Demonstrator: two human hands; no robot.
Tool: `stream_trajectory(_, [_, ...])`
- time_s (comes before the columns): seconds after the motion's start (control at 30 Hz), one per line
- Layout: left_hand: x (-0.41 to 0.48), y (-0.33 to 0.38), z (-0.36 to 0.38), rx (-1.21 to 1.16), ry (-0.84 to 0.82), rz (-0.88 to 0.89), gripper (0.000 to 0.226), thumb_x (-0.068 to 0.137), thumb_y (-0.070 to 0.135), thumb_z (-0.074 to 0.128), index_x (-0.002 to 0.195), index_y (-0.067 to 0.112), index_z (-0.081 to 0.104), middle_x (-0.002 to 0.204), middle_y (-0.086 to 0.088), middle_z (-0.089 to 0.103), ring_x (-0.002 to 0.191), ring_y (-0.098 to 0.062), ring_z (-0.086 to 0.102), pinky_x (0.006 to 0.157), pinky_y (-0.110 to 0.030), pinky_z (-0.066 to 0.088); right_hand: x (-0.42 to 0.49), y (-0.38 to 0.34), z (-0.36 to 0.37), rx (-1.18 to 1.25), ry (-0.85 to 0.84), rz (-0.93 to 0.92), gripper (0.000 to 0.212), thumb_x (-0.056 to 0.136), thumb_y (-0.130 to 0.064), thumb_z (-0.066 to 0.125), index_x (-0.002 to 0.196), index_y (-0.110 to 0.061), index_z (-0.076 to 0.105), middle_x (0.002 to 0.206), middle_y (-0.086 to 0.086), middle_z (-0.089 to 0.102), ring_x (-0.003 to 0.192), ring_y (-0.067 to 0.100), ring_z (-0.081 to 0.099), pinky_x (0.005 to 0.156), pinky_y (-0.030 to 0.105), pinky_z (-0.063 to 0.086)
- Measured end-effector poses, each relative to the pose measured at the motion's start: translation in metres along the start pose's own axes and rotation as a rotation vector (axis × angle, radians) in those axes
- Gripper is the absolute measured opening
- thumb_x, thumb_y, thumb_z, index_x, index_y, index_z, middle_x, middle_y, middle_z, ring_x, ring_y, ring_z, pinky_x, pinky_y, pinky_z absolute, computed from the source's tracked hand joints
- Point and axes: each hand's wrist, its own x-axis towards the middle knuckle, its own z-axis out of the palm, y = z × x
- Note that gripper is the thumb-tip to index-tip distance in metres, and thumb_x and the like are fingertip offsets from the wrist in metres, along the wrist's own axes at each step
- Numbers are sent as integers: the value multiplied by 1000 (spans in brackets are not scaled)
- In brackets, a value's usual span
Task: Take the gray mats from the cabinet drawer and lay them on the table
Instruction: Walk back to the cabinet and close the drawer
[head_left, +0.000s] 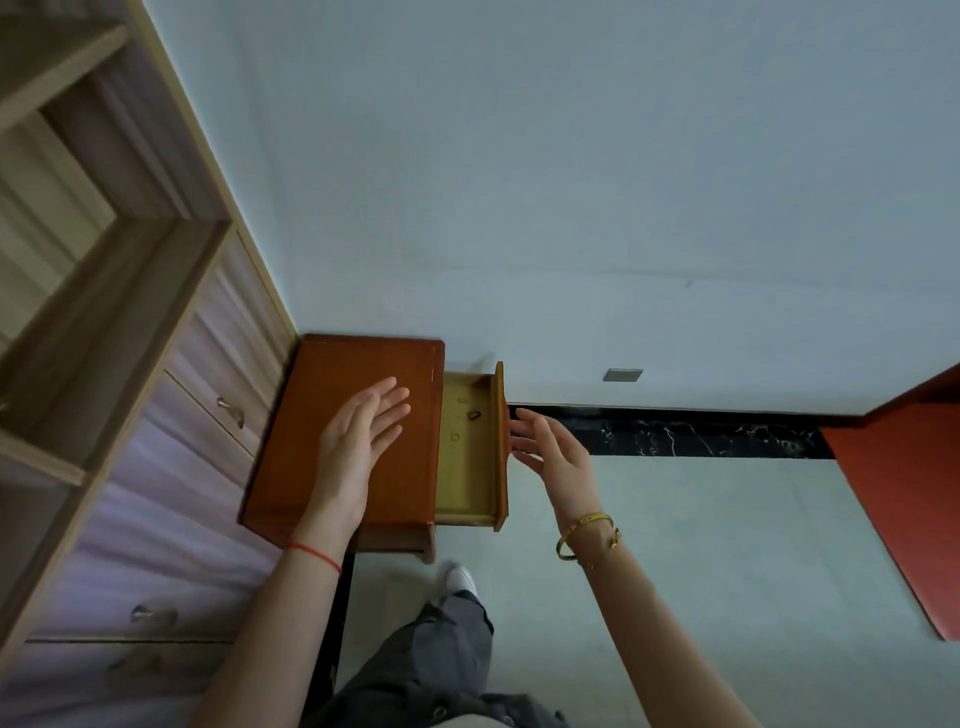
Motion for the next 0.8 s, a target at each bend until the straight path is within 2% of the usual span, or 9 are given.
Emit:
stream_trajectory(0.1, [33,2,17,-14,36,4,31,102,32,47,123,20,66,116,2,73,109,-11,70,100,-36,52,42,-10,1,-5,-51,14,28,98,-31,47,110,-20,69,105,3,74,102,21,68,97,48,51])
stream_trajectory(0.23, [69,10,38,-47,105,-3,28,102,31,46,120,22,67,116,2,73,109,-11,70,102,-37,51,91,-28,3,-8,-96,10,25,99,-28,47,109,-20,69,103,-1,75,95,10,69,97,37,52])
stream_trajectory(0.4, [101,25,57,-36,145,24,28,102,32,46,120,22,66,117,1,73,111,-12,69,103,-38,50,143,-47,7,-17,-189,-10,27,101,-26,44,114,-17,66,110,3,72,97,11,67,82,18,55])
stream_trajectory(0.53, [114,35,70,-26,216,35,28,102,32,47,118,24,67,116,3,74,110,-12,69,103,-39,50,179,-57,12,-16,-264,-3,32,101,-24,42,119,-10,64,112,8,71,106,20,66,88,26,55])
stream_trajectory(0.63, [123,39,81,-31,289,34,27,102,30,45,117,24,67,116,3,73,111,-13,68,104,-40,50,205,-62,15,-17,-319,1,32,102,-23,42,119,-7,64,113,10,70,106,24,66,89,27,55])
stream_trajectory(0.8, [138,37,109,-57,408,66,33,103,32,42,126,22,62,123,3,70,115,-11,66,105,-38,48,252,-66,5,-30,-454,35,33,102,-24,43,119,-4,63,113,15,69,107,29,65,92,32,55])
